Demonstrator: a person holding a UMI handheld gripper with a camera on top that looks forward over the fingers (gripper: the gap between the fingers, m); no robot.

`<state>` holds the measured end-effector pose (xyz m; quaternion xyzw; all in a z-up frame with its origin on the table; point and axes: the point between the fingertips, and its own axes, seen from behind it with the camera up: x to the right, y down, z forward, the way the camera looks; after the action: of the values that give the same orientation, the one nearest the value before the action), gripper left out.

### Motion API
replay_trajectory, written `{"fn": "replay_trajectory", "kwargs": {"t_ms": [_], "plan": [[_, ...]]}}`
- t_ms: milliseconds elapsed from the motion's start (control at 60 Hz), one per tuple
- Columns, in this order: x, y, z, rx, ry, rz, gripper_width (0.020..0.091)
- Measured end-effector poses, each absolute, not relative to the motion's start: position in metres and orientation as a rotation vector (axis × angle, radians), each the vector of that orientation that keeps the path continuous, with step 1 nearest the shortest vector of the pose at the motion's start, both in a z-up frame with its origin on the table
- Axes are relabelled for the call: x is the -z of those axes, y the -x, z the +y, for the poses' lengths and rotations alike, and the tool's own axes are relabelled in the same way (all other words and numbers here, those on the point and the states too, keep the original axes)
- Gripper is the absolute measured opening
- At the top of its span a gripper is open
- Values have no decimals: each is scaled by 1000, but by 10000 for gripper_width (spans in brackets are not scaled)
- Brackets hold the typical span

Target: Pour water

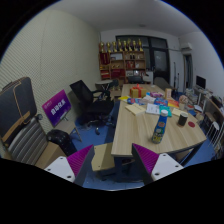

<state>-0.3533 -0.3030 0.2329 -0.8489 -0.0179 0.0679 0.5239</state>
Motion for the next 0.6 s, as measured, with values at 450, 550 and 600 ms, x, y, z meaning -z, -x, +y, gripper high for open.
{"fn": "replay_trajectory", "kwargs": {"t_ms": [450,550,600], "plan": [[-188,240,-246,-29,1913,118,812],[-161,184,-204,91,1870,116,815],[-144,166,-174,123,1854,111,811]]}}
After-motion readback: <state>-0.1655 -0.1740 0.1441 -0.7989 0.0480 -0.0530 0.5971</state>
